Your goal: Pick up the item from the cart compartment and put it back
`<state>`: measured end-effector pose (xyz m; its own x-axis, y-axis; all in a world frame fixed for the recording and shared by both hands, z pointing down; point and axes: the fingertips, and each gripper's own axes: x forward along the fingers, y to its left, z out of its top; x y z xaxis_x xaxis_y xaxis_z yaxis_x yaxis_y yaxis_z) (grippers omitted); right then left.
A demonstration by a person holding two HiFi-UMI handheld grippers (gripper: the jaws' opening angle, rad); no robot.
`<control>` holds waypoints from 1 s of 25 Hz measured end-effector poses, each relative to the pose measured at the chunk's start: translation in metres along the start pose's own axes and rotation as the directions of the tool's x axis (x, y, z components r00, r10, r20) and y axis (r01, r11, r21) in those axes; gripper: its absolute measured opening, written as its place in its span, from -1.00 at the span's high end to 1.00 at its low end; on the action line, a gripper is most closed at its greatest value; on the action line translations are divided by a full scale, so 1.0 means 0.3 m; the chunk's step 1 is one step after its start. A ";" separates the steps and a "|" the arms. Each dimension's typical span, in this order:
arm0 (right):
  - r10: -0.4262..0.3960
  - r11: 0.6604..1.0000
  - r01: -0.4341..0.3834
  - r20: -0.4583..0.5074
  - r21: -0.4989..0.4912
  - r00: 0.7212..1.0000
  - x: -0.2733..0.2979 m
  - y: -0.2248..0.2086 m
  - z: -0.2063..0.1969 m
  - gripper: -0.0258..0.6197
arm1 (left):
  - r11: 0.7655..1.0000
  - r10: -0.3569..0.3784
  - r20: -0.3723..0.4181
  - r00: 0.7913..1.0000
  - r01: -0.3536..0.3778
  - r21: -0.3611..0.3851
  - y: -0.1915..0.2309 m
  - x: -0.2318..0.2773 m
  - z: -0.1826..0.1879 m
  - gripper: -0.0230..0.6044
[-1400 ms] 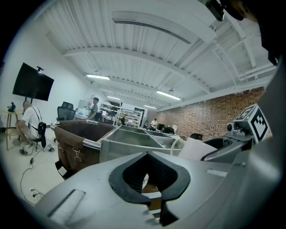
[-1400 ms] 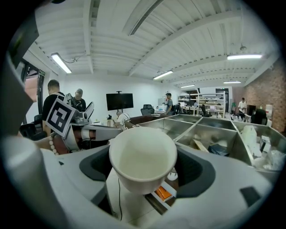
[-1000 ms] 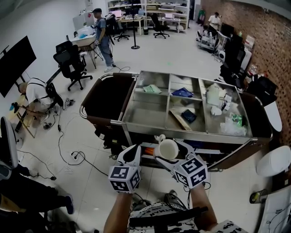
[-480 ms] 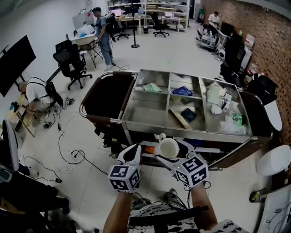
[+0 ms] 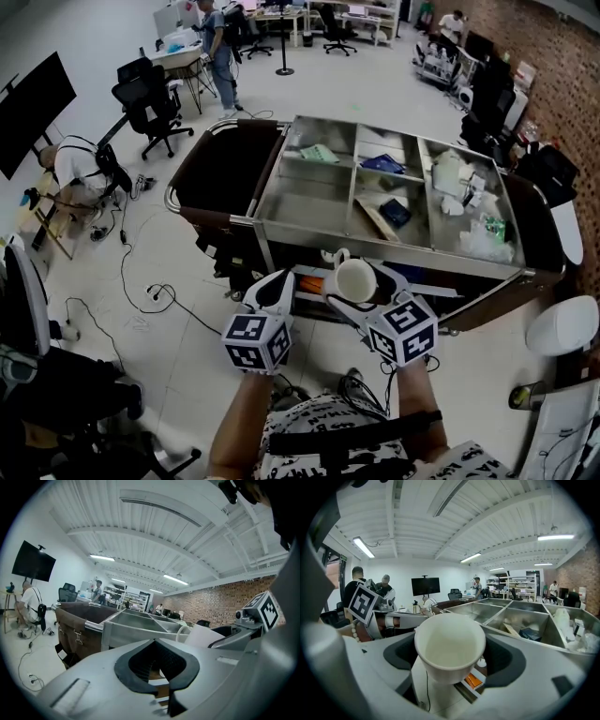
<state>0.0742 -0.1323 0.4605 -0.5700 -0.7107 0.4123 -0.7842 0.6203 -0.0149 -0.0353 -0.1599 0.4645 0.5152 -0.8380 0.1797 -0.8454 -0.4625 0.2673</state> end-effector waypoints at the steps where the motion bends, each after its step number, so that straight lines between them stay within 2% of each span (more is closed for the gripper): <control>1: 0.002 1.000 -0.002 -0.002 0.002 1.000 0.000 0.002 -0.002 -0.41 | 1.000 0.000 -0.003 1.000 0.000 0.001 -0.001 -0.001 -0.002 0.93; 9: 0.022 1.000 -0.022 0.016 -0.007 1.000 -0.010 0.005 0.046 -0.41 | 1.000 -0.007 -0.013 1.000 0.007 0.008 -0.009 -0.002 0.005 0.93; 19: 0.012 0.988 0.004 0.104 -0.155 0.994 0.014 -0.113 0.372 -0.41 | 1.000 -0.007 0.048 0.999 0.005 0.025 0.018 0.041 0.126 0.93; 25: 0.028 0.980 -0.005 0.113 -0.201 0.993 0.108 -0.187 0.521 -0.41 | 0.999 0.006 0.072 0.997 -0.008 0.038 0.055 0.091 0.186 0.93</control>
<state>0.0614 -0.2420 0.3322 -0.6159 -0.7257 0.3065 -0.7162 0.6779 0.1659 -0.0429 -0.2065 0.4209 0.4991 -0.8592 0.1128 -0.8544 -0.4661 0.2297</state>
